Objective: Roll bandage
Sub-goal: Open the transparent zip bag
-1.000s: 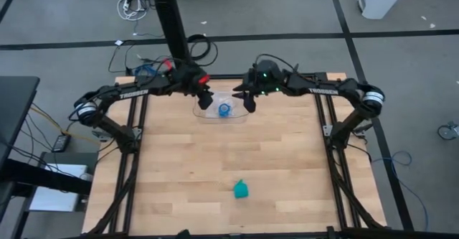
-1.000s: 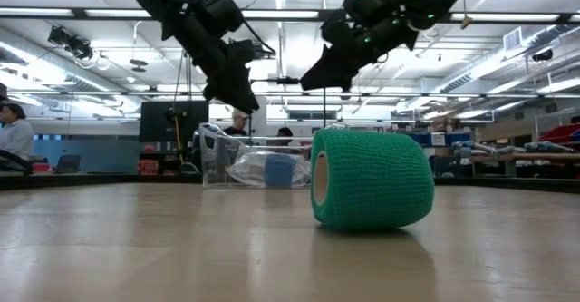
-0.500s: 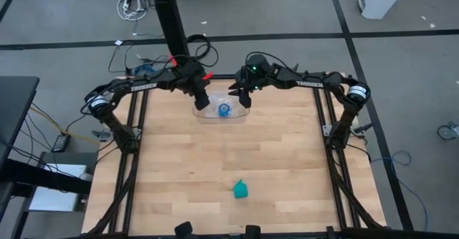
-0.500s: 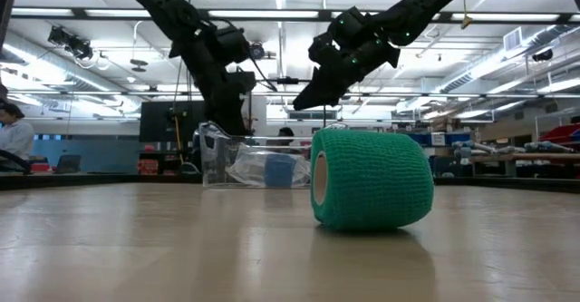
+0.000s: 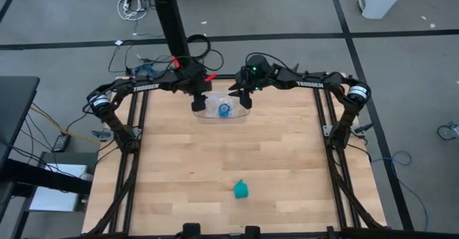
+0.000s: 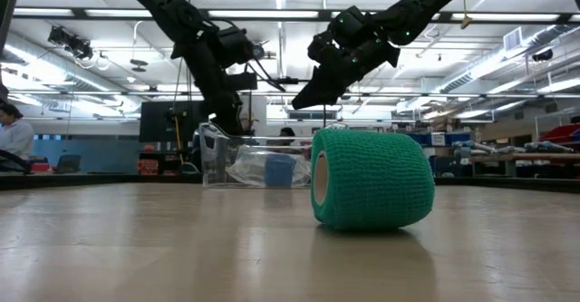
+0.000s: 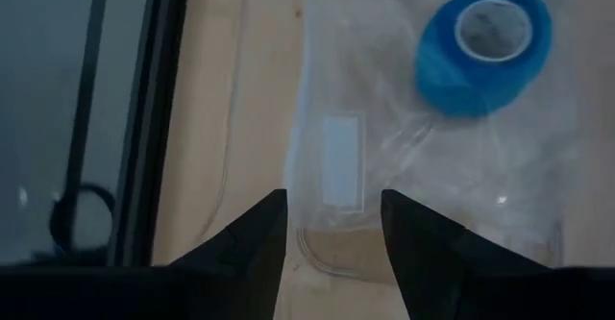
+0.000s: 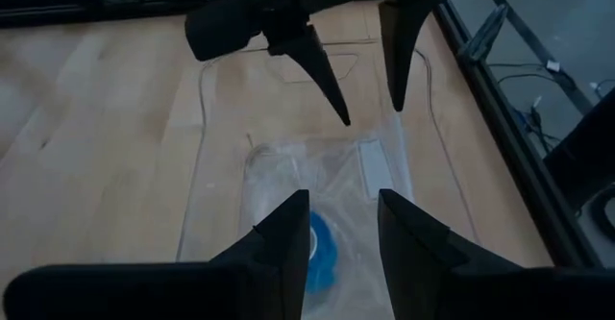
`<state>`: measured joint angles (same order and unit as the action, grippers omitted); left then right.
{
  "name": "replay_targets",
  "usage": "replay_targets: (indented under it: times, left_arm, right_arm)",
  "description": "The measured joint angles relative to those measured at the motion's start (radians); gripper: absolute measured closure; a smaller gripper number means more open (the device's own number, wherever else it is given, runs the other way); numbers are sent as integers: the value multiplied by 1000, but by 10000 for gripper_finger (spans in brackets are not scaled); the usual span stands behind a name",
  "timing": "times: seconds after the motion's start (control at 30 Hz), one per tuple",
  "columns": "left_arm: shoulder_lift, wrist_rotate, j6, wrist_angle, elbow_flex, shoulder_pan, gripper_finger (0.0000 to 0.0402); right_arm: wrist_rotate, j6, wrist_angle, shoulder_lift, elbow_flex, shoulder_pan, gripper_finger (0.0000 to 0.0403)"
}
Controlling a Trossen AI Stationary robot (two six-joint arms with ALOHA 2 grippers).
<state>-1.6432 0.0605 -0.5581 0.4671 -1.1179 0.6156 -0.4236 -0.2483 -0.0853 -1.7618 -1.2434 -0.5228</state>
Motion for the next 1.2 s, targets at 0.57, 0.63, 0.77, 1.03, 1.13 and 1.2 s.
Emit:
replay_targets:
  times: [0.57,0.63,0.77,1.03,1.13,1.2]
  left_arm:
    - [0,-36,92,-28,0,-2,216]
    - [0,-35,99,-41,0,-2,207]
    - [-22,-37,124,-58,0,-4,192]
    - [-98,-63,122,-57,1,-29,198]
    - [-98,-77,117,-61,1,-43,207]
    - [-92,-89,115,-61,1,-48,215]
  right_arm:
    - [-18,1,36,0,0,22,289]
    - [-18,1,37,0,0,25,290]
    - [-18,1,39,0,0,25,291]
    - [-18,1,39,0,0,24,291]
    - [-18,1,39,0,0,23,292]
    - [-18,-1,39,0,0,23,293]
